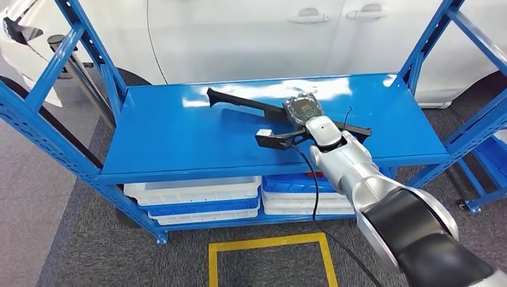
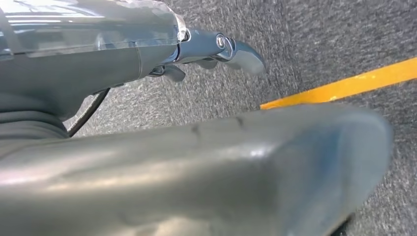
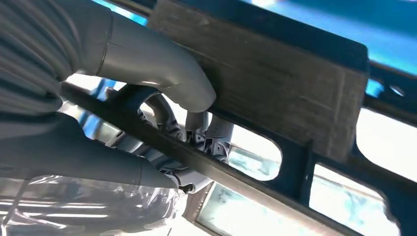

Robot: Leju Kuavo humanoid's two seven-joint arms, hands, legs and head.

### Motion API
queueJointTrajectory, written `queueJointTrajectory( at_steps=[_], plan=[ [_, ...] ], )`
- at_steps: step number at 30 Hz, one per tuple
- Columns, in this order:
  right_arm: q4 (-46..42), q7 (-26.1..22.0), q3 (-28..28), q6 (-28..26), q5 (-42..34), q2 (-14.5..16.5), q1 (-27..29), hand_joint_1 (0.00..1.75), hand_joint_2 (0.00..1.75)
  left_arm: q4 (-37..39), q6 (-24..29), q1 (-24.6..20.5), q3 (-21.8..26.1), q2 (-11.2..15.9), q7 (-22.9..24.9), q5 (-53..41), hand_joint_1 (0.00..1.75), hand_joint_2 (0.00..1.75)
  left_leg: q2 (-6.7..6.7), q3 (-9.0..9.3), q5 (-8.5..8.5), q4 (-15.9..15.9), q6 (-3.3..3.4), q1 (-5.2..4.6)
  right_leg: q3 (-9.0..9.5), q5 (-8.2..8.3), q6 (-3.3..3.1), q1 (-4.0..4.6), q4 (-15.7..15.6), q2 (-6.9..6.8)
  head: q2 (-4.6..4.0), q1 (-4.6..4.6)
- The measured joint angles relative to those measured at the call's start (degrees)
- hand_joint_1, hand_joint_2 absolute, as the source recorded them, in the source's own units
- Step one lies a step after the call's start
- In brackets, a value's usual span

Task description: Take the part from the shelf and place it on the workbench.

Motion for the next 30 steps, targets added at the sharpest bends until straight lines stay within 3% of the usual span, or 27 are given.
queueJointTrajectory(
  at_steps=[1, 2, 3, 5, 7, 8, 10, 12, 14, 16, 17, 18, 19, 21, 23, 25, 28, 30],
  plan=[
    [-0.2, -1.9, -0.8, -0.7, -1.6, 0.4, -0.1, 1.75, 1.75, 0.0, 0.7, 0.0, 0.0, 0.0, 0.0, -0.1, 0.00, 0.00, 0.00, -1.89, -1.44, 3.9, -0.13, 0.04, 0.00, -0.04, -0.05, 0.04, 0.0, 0.04, 0.00, 0.00],
    [-0.6, -3.8, -1.8, -1.2, -3.3, 0.8, -0.3, 1.75, 1.75, 0.0, 1.4, 0.0, 0.0, 0.0, -0.1, -0.2, 0.00, 0.00, 0.01, -3.12, -1.84, 6.2, -0.20, 0.04, 0.02, -0.09, -0.09, 0.07, 0.1, 0.09, 0.00, 0.00],
    [-1.1, -5.7, -2.8, -1.4, -4.9, 1.2, -0.7, 1.75, 1.75, 0.0, 2.0, 0.0, 0.0, 0.0, -0.1, -0.2, 0.00, 0.00, 0.01, -3.30, -1.02, 6.3, -0.19, 0.05, 0.04, -0.18, -0.09, 0.07, 0.2, 0.17, 0.00, 0.00],
    [-2.2, -7.9, -4.5, -1.3, -7.1, 2.1, -2.1, 1.75, 1.75, 0.0, 2.8, -0.1, 0.0, 0.0, -0.1, -0.3, 0.00, 0.00, 0.05, -0.60, 3.29, -0.3, 0.02, 0.06, 0.18, -0.50, 0.11, 0.06, 0.6, 0.29, 0.00, 0.00],
    [-2.9, -9.3, -5.8, -1.1, -8.9, 2.8, -3.6, 1.75, 1.75, 0.0, 3.3, -0.2, 0.0, 0.0, -0.3, -0.3, 0.00, 0.00, 0.08, 2.69, 6.22, -7.5, 0.41, -0.05, 0.13, -0.83, 0.54, 0.28, 1.0, 0.28, 0.00, 0.01],
    [-3.4, -11.0, -6.5, -0.5, -10.9, 3.0, -4.1, 1.75, 1.75, 0.0, 3.8, -0.2, 0.0, 0.0, -0.4, -0.3, 0.00, 0.00, 0.07, 3.43, 6.60, -9.3, 0.61, -0.09, 0.05, -0.88, 0.78, 0.40, 1.1, 0.23, 0.00, 0.01],
    [-4.8, -16.8, -8.8, 2.6, -18.2, 3.5, -4.5, 1.75, 1.75, 0.0, 5.4, -0.1, 0.0, 0.0, -1.3, -0.3, 0.00, 0.00, -0.03, 3.51, 6.46, -9.9, 1.11, -0.17, -0.10, -0.80, 1.28, 0.51, 1.1, 0.18, 0.00, 0.01],
    [-8.0, -22.6, -11.9, 9.3, -28.8, 4.2, -4.7, 1.75, 1.75, 0.0, 7.1, 0.0, 0.0, 0.0, -3.2, 0.0, 0.00, 0.00, -0.01, 3.51, 6.67, -10.1, 1.73, -0.03, -0.46, -1.48, 1.90, 0.38, 1.8, 0.12, 0.00, 0.01],
    [-13.1, -25.2, -14.7, 18.4, -41.7, 4.5, -5.1, 1.75, 1.75, 0.0, 8.0, -0.2, 0.1, 0.0, -6.1, 0.6, 0.00, 0.00, 0.01, 3.47, 6.85, -10.3, 2.30, 0.11, -2.42, -4.21, 2.48, 0.23, 6.1, 0.05, 0.00, 0.02],
    [-19.1, -25.4, -16.3, 26.2, -54.8, 4.4, -4.8, 1.75, 1.75, 0.0, 7.8, -0.3, 0.2, -0.1, -8.9, 1.2, 0.00, 0.00, 0.00, 3.46, 6.81, -10.3, 2.61, 0.03, -5.81, -7.66, 2.81, 0.17, 13.8, 0.03, 0.00, 0.02],
    [-22.1, -25.0, -16.6, 29.0, -60.8, 4.1, -3.9, 1.75, 1.75, 0.0, 7.1, -0.3, 0.3, -0.1, -9.9, 1.6, 0.00, 0.00, -0.05, 3.57, 6.75, -10.3, 2.70, -0.02, -7.07, -8.39, 2.87, 0.16, 16.7, 0.03, 0.00, 0.02],
    [-25.5, -24.7, -16.6, 31.5, -66.8, 3.5, -2.4, 1.75, 1.75, 0.0, 6.1, -0.2, 0.4, -0.1, -10.6, 1.9, 0.00, 0.00, -0.19, 3.74, 6.68, -10.3, 2.76, -0.06, -7.41, -7.98, 2.81, 0.16, 17.5, 0.03, 0.00, 0.02],
    [-28.9, -24.4, -16.3, 33.6, -72.6, 2.8, -0.4, 1.75, 1.75, 0.0, 4.8, -0.2, 0.6, -0.1, -11.2, 2.3, 0.00, 0.00, -0.40, 3.94, 6.62, -10.3, 2.81, -0.12, -6.59, -6.44, 2.60, 0.21, 15.8, 0.03, 0.00, 0.02],
    [-35.5, -24.3, -15.1, 37.5, -82.4, 1.3, 3.9, 1.75, 1.75, 0.0, 2.4, -0.1, 0.8, -0.3, -11.7, 3.1, 0.00, 0.00, -0.79, 4.22, 6.48, -10.3, 2.79, -0.30, -2.80, -2.44, 1.58, 0.54, 7.7, -0.07, 0.00, 0.01],
    [-41.5, -25.2, -13.1, 40.1, -89.1, 0.2, 8.4, 1.75, 1.75, 0.0, 0.9, 0.0, 1.2, -0.5, -11.8, 3.9, 0.00, 0.87, -0.79, 4.19, 6.38, -10.4, 2.44, -0.36, -0.20, -0.67, 0.65, 1.05, 1.6, -0.23, 0.00, 0.01],
    [-47.2, -26.9, -10.6, 40.8, -92.5, -0.5, 14.1, 1.75, 1.75, 0.0, 0.3, 0.2, 1.8, -0.7, -11.8, 4.6, 0.00, 1.75, -0.55, 4.29, 6.26, -10.6, 1.82, -0.20, 0.29, -0.70, 0.33, 1.42, 0.4, -0.11, 0.00, 0.02],
    [-53.4, -29.1, -6.6, 40.1, -94.0, -1.6, 22.3, 1.75, 1.75, 0.0, 0.0, 0.4, 2.6, -0.8, -12.0, 5.3, 0.00, 1.75, -0.20, 3.98, 4.76, -9.1, 0.91, -0.25, 1.09, -0.33, -0.05, 0.81, -0.8, -0.08, 0.00, 0.01],
    [-56.3, -30.2, -4.6, 39.7, -94.1, -2.1, 27.2, 1.75, 1.75, 0.0, -0.2, 0.6, 3.1, -0.8, -12.6, 5.6, 0.00, 1.75, -0.05, 1.55, 1.33, -3.3, 0.28, -0.08, 1.40, -0.27, -0.27, 0.56, -1.1, -0.22, 0.00, 0.01]
  ],
)
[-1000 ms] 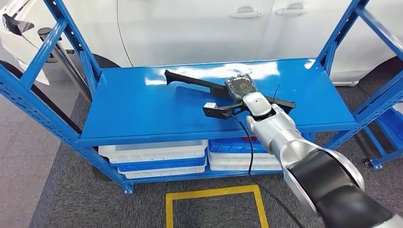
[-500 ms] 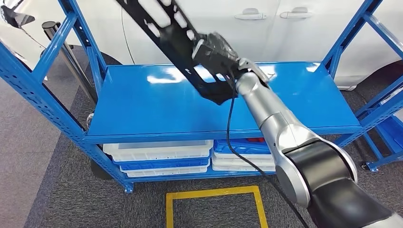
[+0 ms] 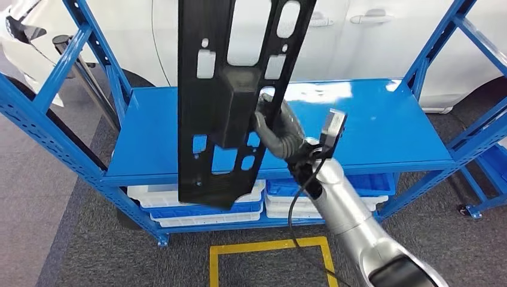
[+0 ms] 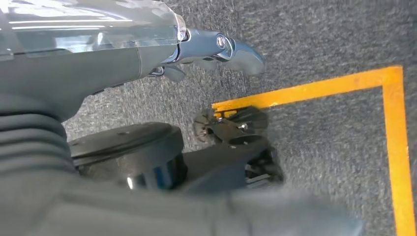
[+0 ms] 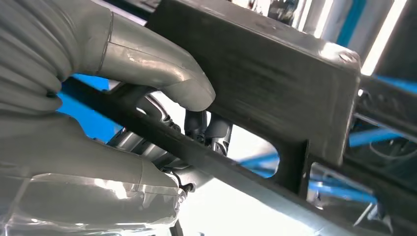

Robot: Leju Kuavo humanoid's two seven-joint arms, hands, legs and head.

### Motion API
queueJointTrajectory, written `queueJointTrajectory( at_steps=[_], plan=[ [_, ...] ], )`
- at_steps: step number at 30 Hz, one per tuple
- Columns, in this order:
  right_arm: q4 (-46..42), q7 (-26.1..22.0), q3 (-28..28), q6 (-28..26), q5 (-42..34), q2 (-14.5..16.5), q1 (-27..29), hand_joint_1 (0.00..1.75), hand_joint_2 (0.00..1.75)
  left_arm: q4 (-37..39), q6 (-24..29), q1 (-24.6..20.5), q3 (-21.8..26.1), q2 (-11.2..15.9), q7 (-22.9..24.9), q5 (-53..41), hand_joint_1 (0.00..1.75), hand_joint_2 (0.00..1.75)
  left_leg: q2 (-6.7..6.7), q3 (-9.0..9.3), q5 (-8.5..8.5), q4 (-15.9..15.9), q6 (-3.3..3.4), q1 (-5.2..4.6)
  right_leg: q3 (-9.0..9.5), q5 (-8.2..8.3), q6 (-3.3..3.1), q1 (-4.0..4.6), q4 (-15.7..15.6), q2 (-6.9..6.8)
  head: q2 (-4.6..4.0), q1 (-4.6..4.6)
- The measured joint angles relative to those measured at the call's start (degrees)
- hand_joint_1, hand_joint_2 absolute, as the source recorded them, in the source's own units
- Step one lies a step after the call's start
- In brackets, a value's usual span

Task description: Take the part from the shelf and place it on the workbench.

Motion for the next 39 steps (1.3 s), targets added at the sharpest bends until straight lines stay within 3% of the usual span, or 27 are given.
queueJointTrajectory(
  at_steps=[2, 3, 4, 6, 8, 11, 13, 14, 16, 18, 19, 20, 21, 23, 24, 27, 29, 32, 33, 34, 35, 37, 39],
  plan=[
    [-2.7, -0.8, 1.6, -0.1, 0.3, -0.5, 5.4, 1.75, 1.75, 0.0, -0.5, 0.3, 0.3, 0.1, -0.8, -0.1, 0.00, 1.75, 0.04, -3.19, -2.96, 6.9, -0.48, 0.28, 0.01, -0.15, -0.11, -0.03, 0.1, -0.14, 0.00, -0.01],
    [-3.9, -1.1, 2.1, -0.1, 0.6, -0.7, 8.1, 1.75, 1.75, 0.0, -0.8, 0.5, 0.3, 0.1, -1.1, -0.2, 0.00, 1.75, 0.06, -3.82, -3.04, 8.3, -0.66, 0.40, 0.01, -0.25, -0.07, -0.06, 0.2, -0.18, 0.00, -0.01],
    [-5.1, -1.3, 2.6, -0.1, 1.0, -0.9, 10.6, 1.75, 1.75, 0.0, -1.0, 0.6, 0.3, 0.1, -1.3, -0.4, 0.00, 1.75, 0.09, -3.31, -2.00, 7.3, -0.78, 0.49, 0.01, -0.40, 0.02, -0.11, 0.3, -0.19, 0.00, -0.01],
    [-7.0, -1.6, 3.3, -0.1, 1.8, -1.2, 14.2, 1.75, 1.75, 0.0, -0.8, 0.7, 0.3, 0.1, -1.3, -0.8, 0.00, 1.75, 0.12, 0.35, 1.64, 0.0, -0.85, 0.68, 0.01, -0.85, 0.35, -0.28, 0.9, -0.04, 0.00, -0.01],
    [-8.7, -1.5, 3.6, -0.2, 2.5, -1.3, 16.0, 1.75, 1.75, 0.0, -0.1, 0.6, 0.4, 0.1, -0.9, -0.7, 0.00, 1.75, 0.06, 3.40, 3.49, -5.9, -0.37, 0.56, -0.14, -1.24, 0.87, -0.21, 1.6, 0.24, 0.00, -0.01],
    [-10.8, -0.7, 3.6, -0.8, 2.9, -1.4, 17.8, 1.75, 1.75, 0.0, 1.1, 0.6, 0.6, 0.1, -0.5, -0.2, 0.00, 1.75, -0.04, 3.89, 3.53, -6.9, 0.96, 0.28, -0.22, -1.27, 1.81, -0.16, 1.7, 0.43, 0.00, -0.01],
    [-11.9, 0.0, 3.3, -1.0, 3.0, -1.5, 18.6, 1.75, 1.75, 0.0, 1.3, 0.5, 0.7, 0.1, 0.7, -0.5, 0.00, 1.75, 0.01, 3.94, 3.83, -7.2, 1.70, 0.34, -0.60, -2.20, 2.42, -0.36, 2.8, 0.37, 0.00, 0.00],
    [-12.3, 0.3, 3.2, -1.0, 3.0, -1.5, 18.7, 1.75, 1.75, 0.0, 1.3, 0.4, 0.7, 0.1, 1.4, -0.8, 0.00, 1.75, 0.07, 3.96, 3.97, -7.3, 1.99, 0.43, -1.48, -3.55, 2.67, -0.43, 4.8, 0.35, 0.00, -0.01],
    [-12.8, 1.0, 2.7, -0.9, 3.0, -1.5, 19.0, 1.75, 1.75, 0.0, 1.4, 0.2, 0.7, 0.0, 2.5, -1.3, 0.00, 1.75, 0.16, 3.88, 4.06, -7.4, 2.29, 0.36, -4.77, -7.36, 3.03, -0.54, 12.1, 0.30, 0.00, -0.01],
    [-12.8, 1.7, 2.1, -1.0, 2.8, -1.6, 19.3, 1.75, 1.75, 0.0, 1.6, 0.1, 0.7, 0.0, 3.3, -1.5, 0.00, 1.75, 0.17, 3.83, 4.09, -7.3, 2.39, 0.22, -7.46, -9.15, 3.14, -0.56, 17.9, 0.30, 0.00, -0.01],
    [-12.8, 2.1, 1.8, -1.0, 2.6, -1.6, 19.4, 1.75, 1.75, 0.0, 1.9, 0.0, 0.7, 0.0, 3.7, -1.6, 0.00, 1.75, 0.15, 3.85, 4.10, -7.3, 2.40, 0.14, -7.37, -8.41, 3.02, -0.55, 17.7, 0.30, 0.00, -0.01],
    [-12.8, 2.5, 1.4, -1.0, 2.4, -1.6, 19.4, 1.75, 1.75, 0.0, 2.3, -0.1, 0.7, 0.0, 4.2, -1.8, 0.00, 1.75, 0.11, 3.92, 4.10, -7.3, 2.41, 0.06, -6.10, -6.71, 2.77, -0.52, 15.2, 0.30, 0.00, -0.01],
    [-12.9, 2.8, 1.1, -1.0, 2.2, -1.6, 19.3, 1.75, 1.75, 0.0, 2.6, -0.2, 0.6, 0.0, 4.7, -1.9, 0.00, 1.75, 0.08, 4.01, 4.13, -7.3, 2.38, -0.03, -3.98, -4.60, 2.36, -0.43, 11.0, 0.30, 0.00, -0.01],
    [-13.0, 3.3, 0.5, -1.0, 2.0, -1.6, 19.1, 1.75, 1.75, 0.0, 3.4, -0.5, 0.5, -0.2, 5.5, -2.2, 0.00, 1.75, 0.05, 4.02, 4.28, -7.3, 2.14, -0.25, -0.38, -1.91, 1.60, -0.06, 3.9, 0.28, 0.00, -0.01],
    [-13.2, 3.5, 0.2, -1.0, 2.0, -1.6, 19.0, 1.75, 1.75, 0.0, 3.6, -0.6, 0.4, -0.3, 5.9, -2.3, 0.00, 1.75, 0.07, 3.94, 4.40, -7.2, 1.92, -0.27, 0.35, -1.48, 1.38, 0.15, 2.2, 0.27, 0.00, -0.01],
    [-13.5, 4.2, -0.2, -1.1, 2.0, -1.4, 19.0, 1.75, 1.75, 0.0, 3.9, -0.7, 0.3, -0.4, 6.6, -2.6, 0.00, 1.75, 0.10, 3.68, 4.52, -7.2, 1.06, -0.22, 0.23, -0.95, 0.91, 0.19, 1.4, 0.17, 0.00, 0.00],
    [-13.9, 4.6, -0.4, -1.2, 2.2, -1.1, 19.0, 1.75, 1.75, 0.0, 3.8, -0.8, 0.3, -0.4, 6.7, -2.5, 0.00, 1.75, 0.10, 2.87, 2.32, -5.0, 0.47, -0.24, 0.08, -0.23, 0.27, -0.15, 0.7, -0.08, 0.00, -0.01],
    [-14.2, 5.0, -0.5, -1.1, 2.3, -0.6, 19.1, 1.75, 1.75, 0.0, 3.8, -0.8, 0.3, -0.3, 6.9, -2.3, 0.00, 1.75, 0.11, -0.42, -4.23, 4.9, -0.19, 0.02, -0.95, 0.62, -0.15, -0.18, 0.6, -0.29, 0.00, -0.01],
    [-14.2, 5.2, -0.6, -1.1, 2.3, -0.5, 19.1, 1.75, 1.75, 0.0, 3.8, -0.8, 0.3, -0.3, 7.0, -2.1, 0.00, 1.75, 0.12, -0.99, -5.37, 7.4, -0.35, 0.09, -1.46, 0.90, -0.11, -0.16, 0.8, -0.32, 0.00, -0.01],
    [-14.2, 5.4, -0.8, -1.0, 2.3, -0.4, 19.1, 1.75, 1.75, 0.0, 3.8, -0.7, 0.3, -0.3, 7.0, -2.0, 0.00, 1.75, 0.12, -0.63, -5.45, 7.9, -0.46, 0.16, -2.00, 1.21, -0.03, -0.16, 1.0, -0.34, 0.00, -0.01],
    [-14.2, 5.5, -0.9, -1.0, 2.3, -0.4, 19.1, 1.75, 1.75, 0.0, 3.8, -0.8, 0.3, -0.3, 7.0, -2.0, 0.00, 1.75, 0.13, 0.88, -4.50, 6.1, -0.52, 0.23, -2.53, 1.49, 0.09, -0.18, 1.2, -0.33, 0.00, -0.01],
    [-14.2, 5.7, -1.3, -0.8, 2.2, -0.3, 19.1, 1.75, 1.75, 0.0, 3.8, -0.9, 0.3, -0.2, 7.0, -1.9, 0.00, 1.75, 0.12, 5.81, -1.90, -1.8, -0.39, 0.37, -3.45, 1.99, 0.50, -0.20, 1.8, -0.30, 0.00, -0.01],
    [-14.3, 5.7, -1.6, -0.6, 2.1, -0.2, 19.1, 1.75, 1.75, 0.0, 3.8, -1.0, 0.3, -0.2, 7.0, -2.0, 0.00, 1.75, 0.00, 8.52, -0.54, -6.9, 0.14, 0.23, -3.97, 2.50, 1.15, -0.12, 2.2, -0.27, 0.00, 0.00]
  ],
)
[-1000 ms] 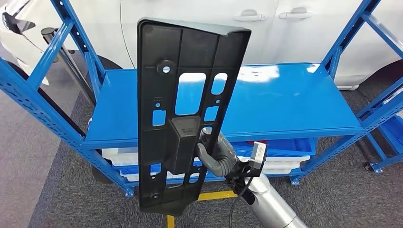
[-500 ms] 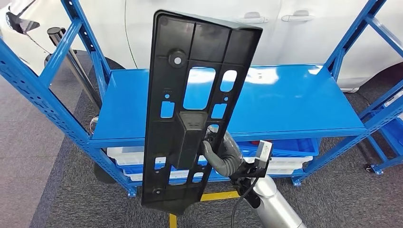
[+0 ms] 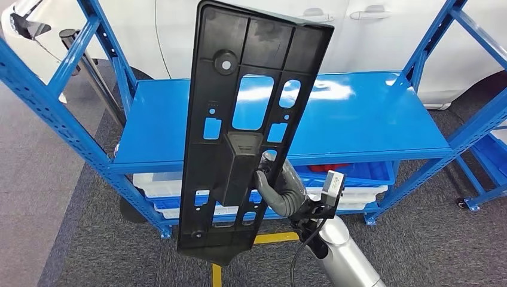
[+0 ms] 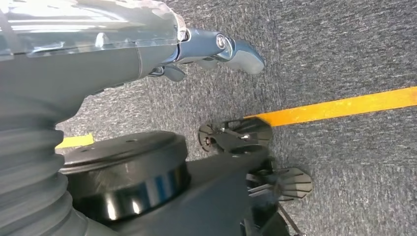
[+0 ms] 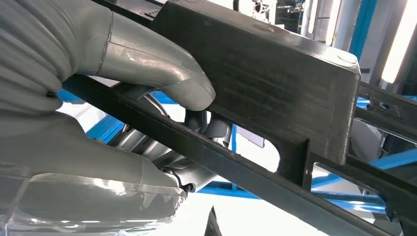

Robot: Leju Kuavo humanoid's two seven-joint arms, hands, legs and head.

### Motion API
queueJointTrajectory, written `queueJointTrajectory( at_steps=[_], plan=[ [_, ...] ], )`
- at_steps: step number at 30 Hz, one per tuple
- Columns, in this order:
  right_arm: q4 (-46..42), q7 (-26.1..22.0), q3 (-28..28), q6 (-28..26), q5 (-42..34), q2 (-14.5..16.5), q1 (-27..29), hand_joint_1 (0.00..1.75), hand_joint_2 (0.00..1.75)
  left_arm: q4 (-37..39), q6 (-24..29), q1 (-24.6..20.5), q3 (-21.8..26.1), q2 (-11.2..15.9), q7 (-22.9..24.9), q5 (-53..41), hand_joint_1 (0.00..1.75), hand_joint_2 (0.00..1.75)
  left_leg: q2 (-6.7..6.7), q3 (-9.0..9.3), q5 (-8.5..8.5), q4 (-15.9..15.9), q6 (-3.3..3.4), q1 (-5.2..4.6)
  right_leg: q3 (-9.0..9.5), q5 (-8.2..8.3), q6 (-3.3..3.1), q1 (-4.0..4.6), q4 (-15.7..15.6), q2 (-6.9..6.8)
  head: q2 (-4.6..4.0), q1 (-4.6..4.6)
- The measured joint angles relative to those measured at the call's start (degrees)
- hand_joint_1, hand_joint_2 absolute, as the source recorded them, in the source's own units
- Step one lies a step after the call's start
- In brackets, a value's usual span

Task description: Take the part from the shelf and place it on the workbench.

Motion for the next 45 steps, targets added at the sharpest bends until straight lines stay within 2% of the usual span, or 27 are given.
queueJointTrajectory(
  at_steps=[3, 4, 6, 8, 9, 10, 11, 12, 13, 15, 17, 19, 20, 23, 24, 25, 26, 28, 30, 31, 34, 36, 38, 40, 41, 42, 45],
  plan=[
    [0.0, 0.0, -0.4, 0.6, -0.2, 0.1, 0.0, 1.75, 1.75, 0.0, 0.0, 0.1, 0.0, 0.0, 0.0, -0.1, 0.00, 1.75, -0.02, -0.48, 1.07, -0.4, 1.16, -0.27, -0.22, 1.01, 1.11, -0.05, -0.2, 0.10, 0.00, 0.00],
    [0.0, 0.0, -0.5, 0.7, -0.2, 0.1, 0.0, 1.75, 1.75, 0.0, 0.0, 0.1, 0.0, -0.1, 0.0, -0.1, 0.00, 1.75, 0.08, -0.81, 1.67, -0.5, 1.59, -0.24, -0.56, 0.46, 1.45, -0.15, 0.1, 0.18, 0.00, -0.01],
    [0.0, 0.0, -0.8, 0.8, -0.3, 0.1, 0.1, 1.75, 1.75, 0.0, 0.0, 0.1, 0.0, -0.1, 0.0, -0.2, 0.00, 1.75, 0.28, -1.97, 3.05, -0.7, 2.32, -0.09, -2.14, -3.64, 2.06, -0.36, 3.8, 0.31, 0.00, -0.01],
    [0.0, 0.0, -1.0, 0.8, -0.4, 0.1, 0.2, 1.75, 1.75, 0.0, 0.0, 0.2, 0.0, -0.1, 0.0, -0.4, 0.00, 1.75, 0.35, -3.56, 4.24, -0.7, 2.63, -0.19, -4.33, -9.27, 2.51, -0.47, 11.2, 0.30, 0.00, -0.01],
    [0.0, 0.0, -1.0, 0.9, -0.4, 0.1, 0.3, 1.75, 1.75, 0.0, 0.0, 0.3, 0.0, -0.1, 0.1, -0.5, 0.00, 1.75, 0.36, -4.41, 4.81, -0.6, 2.63, -0.26, -4.89, -10.77, 2.65, -0.49, 14.5, 0.29, 0.00, -0.01],
    [0.0, 0.0, -1.1, 0.9, -0.5, 0.1, 0.5, 1.75, 1.75, 0.0, 0.0, 0.3, 0.0, -0.1, 0.1, -0.6, 0.00, 1.75, 0.37, -5.24, 5.34, -0.5, 2.61, -0.32, -4.61, -11.02, 2.66, -0.48, 16.3, 0.30, 0.00, -0.01],
    [0.0, 0.1, -1.1, 1.1, -0.5, 0.1, 0.7, 1.75, 1.75, 0.0, 0.0, 0.4, 0.0, -0.1, 0.1, -0.7, 0.00, 1.75, 0.36, -6.02, 5.87, -0.5, 2.57, -0.38, -3.18, -10.19, 2.56, -0.46, 15.8, 0.30, 0.00, -0.01],
    [-0.1, 0.1, -1.2, 1.3, -0.6, 0.1, 0.9, 1.75, 1.75, 0.0, -0.1, 0.4, 0.0, -0.1, 0.1, -0.7, 0.00, 1.75, 0.34, -6.72, 6.35, -0.4, 2.49, -0.45, -0.69, -8.84, 2.31, -0.43, 13.3, 0.30, 0.00, -0.01],
    [-0.2, 0.2, -1.3, 1.5, -0.6, 0.1, 1.0, 1.75, 1.75, 0.0, -0.1, 0.4, -0.1, -0.1, -0.1, -0.8, 0.00, 1.75, 0.30, -7.26, 6.77, -0.4, 2.40, -0.51, 2.53, -7.83, 1.90, -0.30, 9.2, 0.31, 0.00, -0.01],
    [-0.5, 0.2, -1.5, 2.0, -0.7, 0.1, 1.1, 1.75, 1.75, 0.0, -0.1, 0.5, -0.1, -0.2, -0.6, -0.8, 0.00, 1.75, 0.25, -7.91, 7.48, -0.4, 1.96, -0.67, 7.95, -7.72, 0.94, 0.13, 1.3, 0.23, 0.00, 0.00],
    [-0.8, 0.1, -1.7, 2.6, -0.7, 0.1, 1.2, 1.75, 1.75, 0.0, 0.1, 0.5, -0.1, -0.2, -0.8, -0.8, 0.00, 1.75, 0.28, -7.95, 8.16, -0.6, 1.26, -0.59, 9.59, -8.26, 0.10, 0.56, -1.8, 0.19, 0.00, 0.02],
    [-0.8, 0.0, -1.9, 3.2, -0.7, 0.1, 1.3, 1.75, 1.75, 0.0, 0.3, 0.4, -0.1, -0.2, -0.8, -0.8, 0.00, 1.75, 0.21, -8.05, 8.51, -0.7, 0.54, -0.58, 9.41, -7.27, -0.66, 0.38, -2.4, 0.03, 0.00, 0.03],
    [-0.8, 0.0, -2.0, 3.4, -0.7, 0.1, 1.4, 1.75, 1.75, 0.0, 0.3, 0.4, -0.1, -0.2, -0.8, -0.8, 0.00, 1.75, 0.17, -8.53, 7.68, 0.1, 0.26, -0.59, 9.23, -6.66, -1.02, 0.19, -2.8, -0.16, 0.00, 0.03],
    [-0.7, -0.1, -2.1, 4.0, -0.8, 0.2, 1.5, 1.75, 1.75, 0.0, 0.2, 0.4, -0.1, -0.1, -0.7, -0.8, 0.00, 1.75, 0.14, -12.02, 1.16, 9.1, -0.46, -0.33, 8.15, -5.30, -1.52, 0.05, -3.1, -0.94, 0.00, 0.01],
    [-0.7, 0.0, -2.2, 4.0, -0.8, 0.2, 1.5, 1.75, 1.75, 0.0, 0.1, 0.4, -0.1, 0.0, -0.7, -0.8, 0.00, 1.75, 0.16, -13.07, -0.49, 12.6, -0.68, -0.25, 7.67, -5.07, -1.51, 0.08, -3.0, -1.29, 0.00, 0.01],
    [-0.7, 0.0, -2.3, 4.1, -0.8, 0.2, 1.6, 1.75, 1.75, 0.0, 0.0, 0.4, -0.1, 0.0, -0.7, -0.8, 0.00, 1.75, 0.18, -13.32, -1.01, 14.6, -0.85, -0.18, 7.22, -4.92, -1.48, 0.10, -2.8, -1.71, 0.00, 0.02],
    [-0.7, 0.1, -2.3, 4.1, -0.8, 0.3, 1.6, 1.75, 1.75, 0.0, 0.0, 0.4, -0.1, 0.0, -0.6, -0.8, 0.00, 1.75, 0.25, -12.49, -0.48, 14.4, -0.98, -0.10, 6.79, -4.83, -1.43, 0.08, -2.5, -2.17, 0.00, 0.02],
    [-0.7, 0.2, -2.4, 4.4, -0.8, 0.3, 1.6, 1.75, 1.75, 0.0, 0.0, 0.4, -0.1, 0.0, -0.5, -0.8, 0.00, 1.75, 1.17, -7.84, 2.14, 7.9, -1.10, 0.06, 6.15, -4.88, -1.20, 0.06, -1.7, -3.12, 0.00, 0.02],
    [-0.7, 0.3, -2.4, 4.7, -0.7, 0.3, 1.5, 1.75, 1.75, 0.0, 0.0, 0.3, -0.1, 0.0, -0.4, -0.8, 0.00, 1.75, 2.87, -3.80, 3.51, 1.5, -0.52, -0.27, 5.82, -5.04, -0.73, 0.27, -1.1, -3.95, 0.00, 0.02],
    [-0.7, 0.4, -2.4, 4.7, -0.7, 0.3, 1.4, 1.75, 1.75, 0.0, 0.0, 0.2, -0.1, 0.0, -0.3, -0.8, 0.00, 1.75, 3.43, -3.11, 3.44, 0.1, -0.05, -0.43, 5.75, -5.08, -0.45, 0.41, -0.8, -4.31, 0.00, 0.02],
    [-0.7, 0.5, -2.5, 4.7, -0.7, 0.3, 1.3, 1.75, 1.75, 0.0, 0.0, 0.3, -0.1, 0.0, 0.0, -0.8, 0.00, 1.75, 2.46, -3.50, 3.70, -0.4, 1.33, -0.43, 5.63, -5.22, 0.48, 0.46, -0.4, -5.04, 0.00, 0.02],
    [-0.7, 0.5, -2.8, 4.7, -0.7, 0.3, 1.2, 1.75, 1.75, 0.0, 0.1, 0.4, -0.1, 0.0, 0.0, -0.8, 0.00, 1.75, 1.70, -3.78, 4.21, -0.7, 2.10, -0.26, 4.51, -7.23, 1.18, 0.17, 2.2, -3.13, 0.00, 0.02],
    [-0.7, 0.6, -3.3, 4.6, -0.7, 0.3, 1.4, 1.75, 1.75, 0.0, 0.3, 0.4, -0.1, 0.0, 0.1, -0.8, 0.00, 1.75, 1.14, -4.26, 4.60, -0.7, 2.60, -0.30, 1.33, -11.07, 1.59, -0.03, 9.0, -0.76, 0.00, 0.02],
    [-0.5, 0.7, -3.7, 4.5, -0.7, 0.3, 1.7, 1.75, 1.75, 0.0, 0.3, 0.4, -0.1, 0.0, 0.1, -0.8, 0.00, 1.75, 0.48, -4.71, 4.87, -0.6, 2.75, -0.50, -1.57, -13.11, 1.58, -0.04, 15.1, -0.21, 0.00, 0.02],
    [-0.4, 0.8, -3.9, 4.5, -0.7, 0.3, 1.9, 1.75, 1.75, 0.0, 0.2, 0.5, -0.1, 0.0, 0.2, -0.8, 0.00, 1.75, 0.22, -4.83, 5.02, -0.5, 2.74, -0.62, -1.71, -12.55, 1.42, -0.02, 15.5, -0.17, 0.00, 0.02],
    [-0.3, 0.8, -4.0, 4.4, -0.7, 0.3, 2.1, 1.75, 1.75, 0.0, 0.1, 0.5, -0.1, 0.0, 0.3, -0.8, 0.00, 1.75, -0.02, -4.88, 5.13, -0.5, 2.71, -0.73, -0.69, -11.00, 1.13, 0.04, 13.5, -0.12, 0.00, 0.02],
    [-0.2, 0.8, -4.2, 4.4, -0.7, 0.3, 2.1, 1.75, 1.75, 0.0, -0.4, 0.4, -0.1, -0.1, 0.6, -0.8, 0.00, 1.75, -0.50, -5.05, 5.52, -0.4, 2.35, -0.99, 4.80, -5.91, -0.26, 0.53, 2.3, 0.56, 0.00, 0.02]
  ],
)
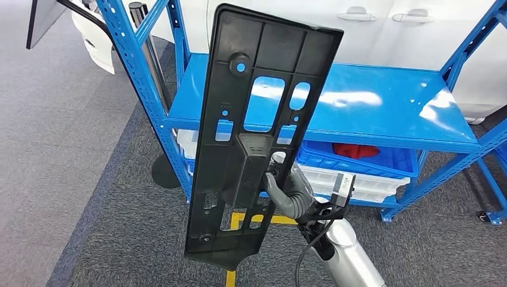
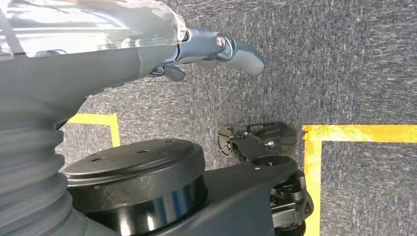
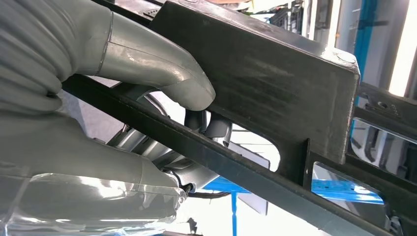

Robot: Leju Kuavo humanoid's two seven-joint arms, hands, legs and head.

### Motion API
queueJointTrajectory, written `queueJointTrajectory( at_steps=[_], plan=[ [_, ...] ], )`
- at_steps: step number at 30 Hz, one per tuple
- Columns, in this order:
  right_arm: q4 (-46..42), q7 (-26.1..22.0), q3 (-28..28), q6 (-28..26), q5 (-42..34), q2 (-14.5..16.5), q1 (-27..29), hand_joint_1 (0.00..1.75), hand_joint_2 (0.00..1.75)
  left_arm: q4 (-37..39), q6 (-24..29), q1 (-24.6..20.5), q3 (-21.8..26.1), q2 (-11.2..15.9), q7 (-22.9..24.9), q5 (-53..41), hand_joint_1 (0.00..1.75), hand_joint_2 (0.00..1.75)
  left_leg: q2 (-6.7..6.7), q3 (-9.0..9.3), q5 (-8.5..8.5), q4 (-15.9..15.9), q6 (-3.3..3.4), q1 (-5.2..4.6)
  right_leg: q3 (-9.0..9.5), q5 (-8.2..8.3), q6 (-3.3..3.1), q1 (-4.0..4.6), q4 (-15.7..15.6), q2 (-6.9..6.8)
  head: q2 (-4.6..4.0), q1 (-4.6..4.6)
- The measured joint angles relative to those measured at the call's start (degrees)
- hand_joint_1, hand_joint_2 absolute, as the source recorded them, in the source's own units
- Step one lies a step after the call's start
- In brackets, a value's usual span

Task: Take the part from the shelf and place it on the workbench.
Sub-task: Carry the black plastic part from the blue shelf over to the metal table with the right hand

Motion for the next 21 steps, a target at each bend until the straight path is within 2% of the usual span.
queueJointTrajectory(
  at_steps=[1, 3, 5, 6, 7, 9, 10, 11, 12, 14, 15, 16, 19, 20, 21],
  plan=[
    [0.0, 0.0, -0.1, 0.0, 0.0, 0.0, 0.0, 1.75, 1.75, 0.0, -0.1, -0.1, 0.0, -0.1, 0.1, 0.0, 0.00, 1.75, -0.08, -0.20, 0.20, 0.0, -0.27, 0.03, 0.84, 0.67, -0.29, 0.20, -2.1, 0.21, 0.00, 0.00],
    [0.0, 0.0, -0.2, 0.0, 0.0, 0.0, 0.1, 1.75, 1.75, 0.0, -0.3, -0.1, 0.0, -0.1, 0.3, 0.0, 0.00, 1.75, -0.18, -0.56, 0.70, -0.1, -0.96, 0.17, 0.83, 1.13, -0.47, 0.42, -3.1, 0.26, 0.00, 0.00],
    [0.0, 0.0, -0.2, 0.0, 0.0, 0.0, 0.1, 1.75, 1.75, 0.0, -0.5, -0.1, 0.0, -0.1, 0.5, -0.1, 0.00, 1.75, -0.16, -0.92, 0.19, 0.3, -1.62, 0.14, 0.75, 1.99, -0.73, 0.02, -3.9, -0.04, 0.00, 0.00],
    [0.0, -0.1, -0.2, 0.0, 0.0, 0.1, 0.1, 1.75, 1.75, 0.0, -0.5, -0.1, 0.0, -0.1, 0.5, -0.1, 0.00, 1.75, -0.12, -1.47, -1.18, 1.7, -1.95, 0.12, 0.62, 2.53, -0.94, -0.21, -4.4, -0.25, 0.00, 0.00],
    [0.0, -0.1, -0.2, 0.0, 0.1, 0.1, 0.1, 1.75, 1.75, 0.0, -0.6, -0.1, 0.0, -0.1, 0.6, -0.2, 0.00, 1.75, -0.04, -2.45, -3.33, 4.3, -2.26, 0.18, 0.34, 3.00, -1.08, -0.42, -4.7, -0.48, 0.00, 0.00],
    [0.0, -0.1, -0.3, 0.0, 0.1, 0.1, 0.3, 1.75, 1.75, 0.0, -0.8, -0.1, 0.0, 0.0, 0.7, -0.3, 0.00, 1.75, 0.12, -4.88, -8.03, 11.6, -2.87, 0.50, -0.71, 3.68, -1.22, -0.40, -4.5, -0.81, 0.00, -0.01],
    [0.0, -0.1, -0.3, 0.0, 0.0, 0.1, 0.5, 1.75, 1.75, 0.0, -0.8, -0.1, 0.0, 0.0, 0.8, -0.3, 0.00, 1.75, 0.21, -5.50, -9.37, 14.4, -3.12, 0.65, -1.37, 3.98, -1.16, -0.41, -4.3, -0.96, 0.00, -0.01],
    [0.0, -0.1, -0.3, 0.1, 0.0, 0.1, 0.6, 1.75, 1.75, 0.0, -0.8, -0.1, 0.0, 0.0, 0.9, -0.2, 0.00, 1.75, 0.33, -5.12, -9.65, 15.2, -3.32, 0.79, -2.06, 4.28, -1.06, -0.43, -4.0, -1.07, 0.00, -0.01],
    [0.0, -0.1, -0.3, 0.3, -0.2, 0.1, 0.7, 1.75, 1.75, 0.0, -0.8, -0.1, 0.0, 0.0, 0.9, -0.1, 0.00, 1.75, 0.44, -3.56, -8.96, 13.6, -3.47, 0.93, -2.77, 4.58, -0.92, -0.47, -3.6, -1.15, 0.00, -0.01],
    [0.0, -0.2, -0.3, 0.6, -0.6, 0.1, 0.6, 1.75, 1.75, 0.0, -0.8, -0.2, 0.0, 0.1, 0.9, 0.0, 0.00, 1.75, 0.63, 1.61, -6.74, 5.8, -3.49, 1.15, -4.05, 5.11, -0.47, -0.55, -2.8, -1.21, 0.00, -0.02],
    [0.0, -0.3, -0.3, 0.8, -0.8, 0.1, 0.6, 1.75, 1.75, 0.0, -0.7, -0.2, 0.0, 0.1, 0.8, 0.0, 0.00, 1.75, 0.60, 3.55, -5.90, 2.5, -3.21, 1.11, -4.51, 5.36, -0.17, -0.53, -2.4, -1.22, 0.00, -0.01],
    [0.0, -0.3, -0.3, 1.0, -0.9, 0.2, 0.5, 1.75, 1.75, 0.0, -0.7, -0.3, 0.0, 0.1, 0.8, 0.0, 0.00, 1.75, 0.54, 4.60, -5.48, 0.5, -2.82, 1.03, -4.80, 5.64, 0.17, -0.51, -2.2, -1.23, 0.00, -0.01],
    [0.1, -0.5, -0.3, 1.4, -1.0, 0.4, 0.4, 1.75, 1.75, 0.0, -0.7, -0.2, 0.0, 0.1, 0.6, 0.1, 0.00, 1.75, 0.44, 4.33, -4.41, -0.1, -1.41, 0.71, -5.06, 6.67, 1.29, -0.57, -2.3, -1.18, 0.00, -0.01],
    [0.1, -0.5, -0.3, 1.4, -1.0, 0.4, 0.4, 1.75, 1.75, 0.0, -0.6, -0.1, 0.0, 0.1, 0.6, 0.1, 0.00, 1.75, 0.51, 4.01, -3.81, -0.2, -0.99, 0.74, -5.34, 6.23, 1.63, -0.67, -2.1, -1.05, 0.00, 0.00],
    [0.1, -0.5, -0.3, 1.4, -1.1, 0.5, 0.4, 1.75, 1.75, 0.0, -0.6, -0.2, 0.0, 0.1, 0.6, 0.1, 0.00, 1.75, 0.58, 3.53, -3.15, -0.3, -0.59, 0.83, -5.86, 4.87, 1.94, -0.79, -1.1, -0.89, 0.00, 0.00]
  ],
)
